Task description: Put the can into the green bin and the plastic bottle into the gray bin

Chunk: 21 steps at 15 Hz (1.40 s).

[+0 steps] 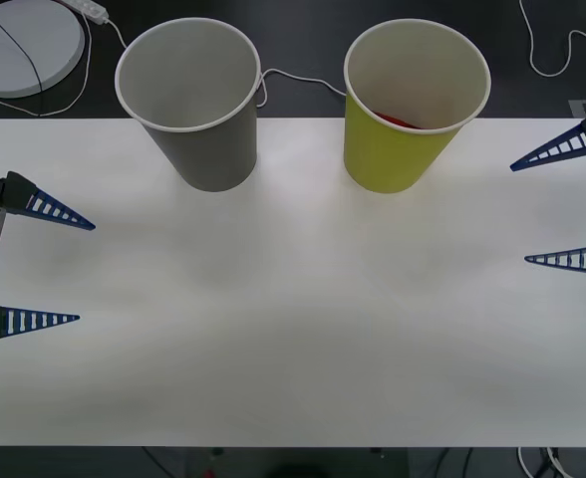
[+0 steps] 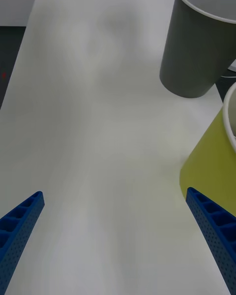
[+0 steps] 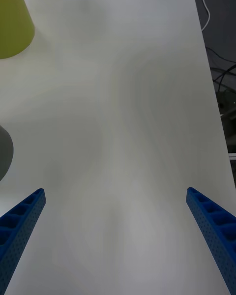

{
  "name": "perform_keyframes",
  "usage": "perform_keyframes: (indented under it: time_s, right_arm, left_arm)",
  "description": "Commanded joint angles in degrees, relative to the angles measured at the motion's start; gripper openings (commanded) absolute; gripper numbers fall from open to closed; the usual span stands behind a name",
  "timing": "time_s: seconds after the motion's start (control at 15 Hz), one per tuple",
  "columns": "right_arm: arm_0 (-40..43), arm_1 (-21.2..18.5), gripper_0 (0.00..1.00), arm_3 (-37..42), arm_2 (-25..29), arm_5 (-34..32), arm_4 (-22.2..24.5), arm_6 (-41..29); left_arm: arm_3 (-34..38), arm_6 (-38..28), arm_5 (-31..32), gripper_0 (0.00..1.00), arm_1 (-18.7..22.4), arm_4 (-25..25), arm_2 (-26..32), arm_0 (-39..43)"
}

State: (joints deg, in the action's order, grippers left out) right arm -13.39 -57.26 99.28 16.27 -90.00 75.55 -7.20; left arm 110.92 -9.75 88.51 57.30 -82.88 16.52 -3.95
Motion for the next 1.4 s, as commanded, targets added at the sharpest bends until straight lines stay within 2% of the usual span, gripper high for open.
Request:
perform_keyframes:
  time_s: [0.07,0.4,0.73,1.4]
  right_arm:
    - [5.5,2.0,1.0,3.5,3.2,0.0,1.7,0.6]
    - [13.2,4.1,1.0,8.5,6.8,0.0,3.9,0.9]
    - [16.4,8.1,1.0,10.4,8.0,0.0,7.1,2.5]
    - [17.3,8.5,1.0,10.3,8.0,0.0,8.6,4.0]
  left_arm:
    - [0.0,0.0,0.0,1.0,0.0,0.0,0.0,0.0]
    - [0.0,0.0,0.0,1.0,0.0,0.0,0.0,0.0]
    - [0.0,0.0,0.0,1.0,0.0,0.0,0.0,0.0]
    - [0.0,0.0,0.0,1.0,0.0,0.0,0.0,0.0]
